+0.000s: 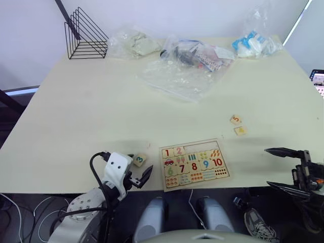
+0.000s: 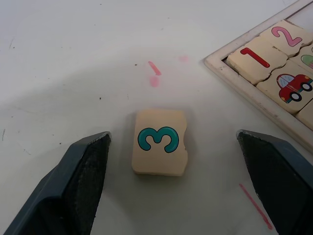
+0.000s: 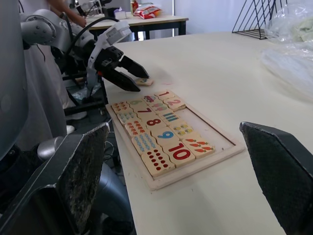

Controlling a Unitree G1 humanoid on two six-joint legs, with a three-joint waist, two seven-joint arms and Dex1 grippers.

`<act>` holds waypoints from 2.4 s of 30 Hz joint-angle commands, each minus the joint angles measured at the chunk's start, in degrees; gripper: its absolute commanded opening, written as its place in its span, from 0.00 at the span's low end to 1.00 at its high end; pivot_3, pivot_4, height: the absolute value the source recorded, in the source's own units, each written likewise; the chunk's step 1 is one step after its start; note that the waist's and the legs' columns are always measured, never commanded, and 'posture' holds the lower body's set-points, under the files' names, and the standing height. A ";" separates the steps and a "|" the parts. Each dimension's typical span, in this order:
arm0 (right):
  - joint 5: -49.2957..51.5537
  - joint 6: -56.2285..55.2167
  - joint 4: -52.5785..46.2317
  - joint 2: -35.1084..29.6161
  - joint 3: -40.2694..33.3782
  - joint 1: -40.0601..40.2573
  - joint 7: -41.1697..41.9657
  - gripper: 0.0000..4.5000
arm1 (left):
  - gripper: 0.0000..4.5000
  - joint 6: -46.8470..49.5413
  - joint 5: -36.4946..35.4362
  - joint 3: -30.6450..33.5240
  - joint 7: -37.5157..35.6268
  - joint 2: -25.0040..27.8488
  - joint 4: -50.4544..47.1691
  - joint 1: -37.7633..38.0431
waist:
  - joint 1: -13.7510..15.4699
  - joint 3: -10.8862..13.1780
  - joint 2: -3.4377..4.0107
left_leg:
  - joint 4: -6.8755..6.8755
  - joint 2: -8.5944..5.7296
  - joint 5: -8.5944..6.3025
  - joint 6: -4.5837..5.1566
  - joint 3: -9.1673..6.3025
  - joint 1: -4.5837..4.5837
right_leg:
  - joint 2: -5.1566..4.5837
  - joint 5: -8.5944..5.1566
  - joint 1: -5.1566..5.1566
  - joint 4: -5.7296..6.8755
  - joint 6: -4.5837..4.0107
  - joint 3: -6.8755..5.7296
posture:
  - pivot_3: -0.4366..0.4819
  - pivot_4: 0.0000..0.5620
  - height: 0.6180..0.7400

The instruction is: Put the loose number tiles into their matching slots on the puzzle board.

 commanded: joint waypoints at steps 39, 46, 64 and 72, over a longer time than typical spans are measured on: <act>-3.62 -0.06 -4.32 7.81 -4.05 1.15 -5.07 1.00 | 0.21 -1.45 -10.85 1.85 -29.73 19.46 10.89 -30.40 | 0.02 -0.05 0.11 | 0.03 -0.02 0.02 -0.01 -0.01 -0.01 | 0.04 0.01 0.00 0.04 -0.01 -0.08 | 0.48 0.27 1.00; -4.93 -0.60 -5.46 8.86 -4.39 2.70 -6.63 1.00 | 0.21 -0.49 -10.21 -4.93 -35.18 20.57 14.62 -39.60 | -0.19 -0.01 0.05 | 0.00 -0.03 0.01 -0.01 0.00 -0.02 | 0.04 0.02 -0.03 0.05 0.02 -0.04 | 0.48 0.27 1.00; -6.30 -0.68 -6.62 9.44 -3.42 2.09 -8.84 1.00 | 0.21 4.73 -1.52 -23.63 -35.70 13.81 18.45 -53.54 | -0.20 0.02 0.01 | 0.06 -0.07 0.02 0.00 -0.02 -0.02 | 0.07 0.02 -0.02 0.11 0.03 -0.04 | 0.48 0.27 1.00; -6.38 -0.36 -6.75 9.42 -2.99 1.54 -9.20 1.00 | 0.21 10.25 0.65 -27.72 -33.77 10.77 18.58 -56.92 | -0.19 0.02 0.01 | 0.07 -0.08 0.02 0.00 -0.03 -0.03 | 0.07 0.02 -0.02 0.12 0.03 -0.04 | 0.48 0.27 1.00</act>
